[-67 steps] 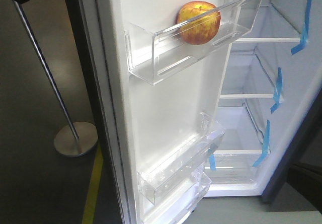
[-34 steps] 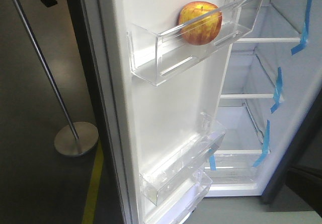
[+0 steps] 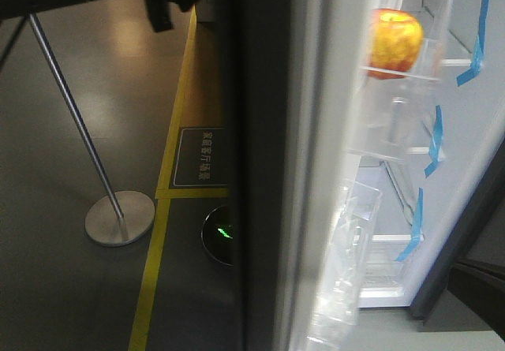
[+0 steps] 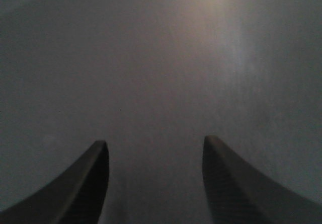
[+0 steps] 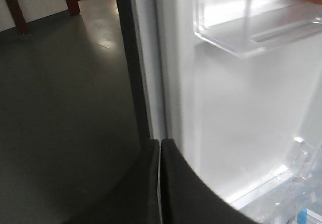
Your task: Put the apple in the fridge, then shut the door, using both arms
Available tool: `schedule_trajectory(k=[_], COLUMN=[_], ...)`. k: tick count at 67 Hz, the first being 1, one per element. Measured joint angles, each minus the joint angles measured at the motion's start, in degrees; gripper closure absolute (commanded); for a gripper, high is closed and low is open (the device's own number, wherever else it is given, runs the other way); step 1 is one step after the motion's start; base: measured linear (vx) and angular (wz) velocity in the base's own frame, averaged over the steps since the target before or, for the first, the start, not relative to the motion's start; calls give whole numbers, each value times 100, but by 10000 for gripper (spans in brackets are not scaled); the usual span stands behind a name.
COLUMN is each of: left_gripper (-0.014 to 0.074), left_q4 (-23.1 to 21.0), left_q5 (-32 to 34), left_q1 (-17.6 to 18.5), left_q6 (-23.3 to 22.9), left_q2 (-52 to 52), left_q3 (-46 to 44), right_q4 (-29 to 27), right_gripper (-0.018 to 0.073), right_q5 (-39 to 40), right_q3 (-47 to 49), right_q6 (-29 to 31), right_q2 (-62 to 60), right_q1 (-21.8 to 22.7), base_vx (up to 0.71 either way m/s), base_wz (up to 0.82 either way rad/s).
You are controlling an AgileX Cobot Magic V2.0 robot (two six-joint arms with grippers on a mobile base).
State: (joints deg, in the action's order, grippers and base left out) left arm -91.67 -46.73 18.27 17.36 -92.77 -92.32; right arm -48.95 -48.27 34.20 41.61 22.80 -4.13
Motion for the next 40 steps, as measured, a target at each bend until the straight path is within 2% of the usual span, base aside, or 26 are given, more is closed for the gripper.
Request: schedule_trajectory(k=[9, 17, 26, 33, 40], left_gripper=[188, 188, 188, 188, 188], left_q4=[10, 17, 17, 38, 66], left_q5=[83, 0, -49, -42, -47], left_q1=[588, 877, 887, 818, 716], left_q6=[396, 947, 1435, 1572, 1635], left_q2=[0, 0, 0, 0, 0], left_q3=[0, 0, 0, 0, 0], right_q4=[0, 0, 5, 5, 14], right_gripper=[562, 561, 542, 503, 424], right_q5=[0, 50, 290, 520, 814], right_q3=[0, 0, 0, 0, 0], right_q6=[0, 0, 0, 0, 0], right_q2=[0, 0, 0, 0, 0], right_q1=[0, 0, 0, 0, 0], base_vx=[0, 0, 0, 0, 0], base_wz=[0, 0, 0, 0, 0])
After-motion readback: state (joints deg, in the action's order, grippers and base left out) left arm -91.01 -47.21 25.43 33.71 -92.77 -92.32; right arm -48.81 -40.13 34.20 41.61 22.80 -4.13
